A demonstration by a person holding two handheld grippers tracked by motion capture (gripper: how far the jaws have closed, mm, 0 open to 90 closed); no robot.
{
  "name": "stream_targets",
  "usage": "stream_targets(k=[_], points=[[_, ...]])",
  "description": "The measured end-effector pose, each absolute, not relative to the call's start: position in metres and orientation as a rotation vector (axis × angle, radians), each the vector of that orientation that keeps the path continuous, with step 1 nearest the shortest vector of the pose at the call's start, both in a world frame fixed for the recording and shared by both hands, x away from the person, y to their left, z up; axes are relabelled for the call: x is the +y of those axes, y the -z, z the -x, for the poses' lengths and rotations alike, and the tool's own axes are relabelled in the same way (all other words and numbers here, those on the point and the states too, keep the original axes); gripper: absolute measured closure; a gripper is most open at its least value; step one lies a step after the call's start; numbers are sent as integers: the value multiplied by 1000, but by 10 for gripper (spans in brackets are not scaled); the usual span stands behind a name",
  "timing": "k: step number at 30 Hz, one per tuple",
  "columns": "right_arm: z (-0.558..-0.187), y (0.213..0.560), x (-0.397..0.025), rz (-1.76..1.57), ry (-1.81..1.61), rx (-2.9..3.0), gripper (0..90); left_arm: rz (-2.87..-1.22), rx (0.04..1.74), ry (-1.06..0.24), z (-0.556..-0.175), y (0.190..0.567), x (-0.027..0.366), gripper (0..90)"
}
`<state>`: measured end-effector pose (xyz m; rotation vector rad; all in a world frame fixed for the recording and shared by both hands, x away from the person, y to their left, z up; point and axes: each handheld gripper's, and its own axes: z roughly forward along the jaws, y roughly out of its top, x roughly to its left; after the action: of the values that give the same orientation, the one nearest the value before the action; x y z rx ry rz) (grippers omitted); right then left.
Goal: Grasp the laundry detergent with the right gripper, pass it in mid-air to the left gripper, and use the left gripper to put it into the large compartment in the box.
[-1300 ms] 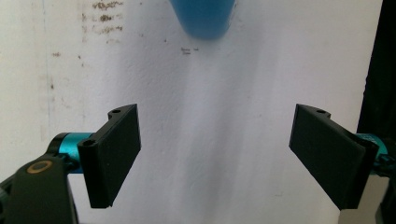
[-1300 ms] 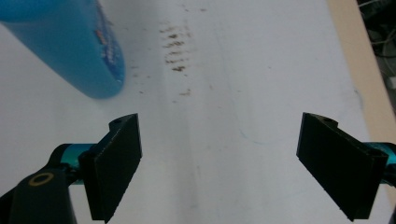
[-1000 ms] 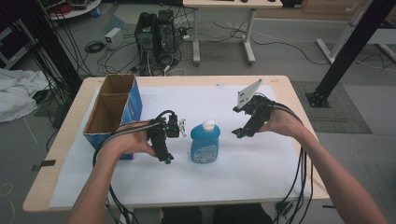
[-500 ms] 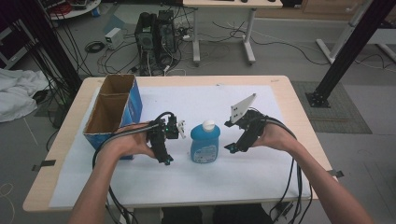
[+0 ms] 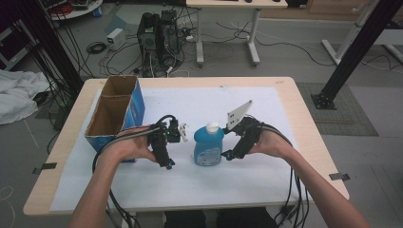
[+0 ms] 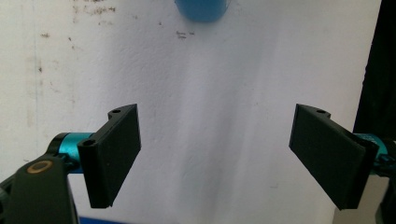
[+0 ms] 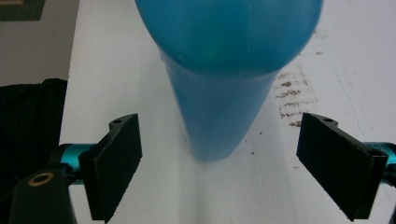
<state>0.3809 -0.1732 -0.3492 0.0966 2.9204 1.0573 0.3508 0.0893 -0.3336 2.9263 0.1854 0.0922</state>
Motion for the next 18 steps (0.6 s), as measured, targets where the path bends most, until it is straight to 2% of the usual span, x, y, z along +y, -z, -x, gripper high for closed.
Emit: stream_targets(k=[18], points=[[-382,356,-157,-95,-1053,2947,134,-2928,192,-86,-350,338,92,167]])
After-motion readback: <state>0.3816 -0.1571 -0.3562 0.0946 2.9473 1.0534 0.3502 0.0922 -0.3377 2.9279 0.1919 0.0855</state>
